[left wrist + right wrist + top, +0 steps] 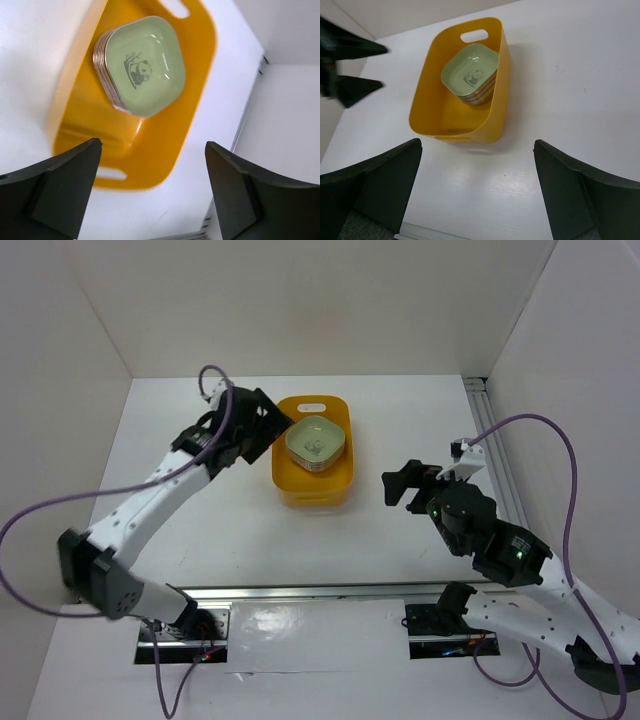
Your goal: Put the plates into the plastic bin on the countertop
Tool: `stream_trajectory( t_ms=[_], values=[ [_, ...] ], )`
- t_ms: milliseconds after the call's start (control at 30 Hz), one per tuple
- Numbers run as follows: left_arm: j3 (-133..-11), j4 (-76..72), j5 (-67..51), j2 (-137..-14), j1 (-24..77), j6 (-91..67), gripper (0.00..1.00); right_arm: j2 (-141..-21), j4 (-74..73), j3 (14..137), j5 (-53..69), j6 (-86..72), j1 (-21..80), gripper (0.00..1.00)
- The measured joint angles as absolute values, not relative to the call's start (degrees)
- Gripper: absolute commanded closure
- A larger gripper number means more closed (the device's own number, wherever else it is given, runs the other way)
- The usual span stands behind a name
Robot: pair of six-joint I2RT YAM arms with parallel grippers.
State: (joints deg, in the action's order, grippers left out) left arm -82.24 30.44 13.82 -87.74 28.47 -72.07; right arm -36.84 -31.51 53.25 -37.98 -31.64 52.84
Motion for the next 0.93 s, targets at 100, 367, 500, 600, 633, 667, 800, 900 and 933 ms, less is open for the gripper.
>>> stream_trajectory(
  t_ms=[100,367,500,600,633,667,800,900,933],
  values=[
    [-77.32,31.48,15.64,-73.82,30.28,-66.28,0.0,-38.98,-35.42,55.64,-38.65,-31.7,52.84,0.0],
    [-61.98,37.87,14.85,-45.56,32.08,-53.36,0.0,-38.24,-41.34,57.84,-35.11,-31.75,52.84,0.0],
    [-58.78,44.05,12.82,-39.18,32.08,-47.55,0.0,-33.63,-42.61,57.84,-32.62,-31.68,52.84,0.0],
    [-58.54,47.42,13.04,-34.24,32.18,-43.94,0.0,-31.07,-44.51,57.87,-32.18,-31.75,52.84,0.0],
    [-58.54,48.27,13.5,-32.4,32.18,-43.2,0.0,-30.92,-45.25,57.87,-32.16,-31.88,52.84,0.0],
    [-58.54,48.84,13.63,-31.18,32.25,-42.28,0.0,-30.92,-45.8,57.87,-32.03,-31.94,52.84,0.0],
    [-57.87,49.76,13.56,-29.5,32.6,-40.36,0.0,-30.63,-47.2,57.76,-32.03,-32.6,52.84,0.0],
    [-56.75,50.11,13.58,-29.52,32.77,-40.25,0.0,-29.71,-47.86,57.65,-32.45,-33.41,52.84,0.0],
    [-56.51,50.22,13.61,-29.54,32.8,-40.25,0.0,-29.36,-47.92,57.58,-32.53,-33.67,52.84,0.0]
  ],
)
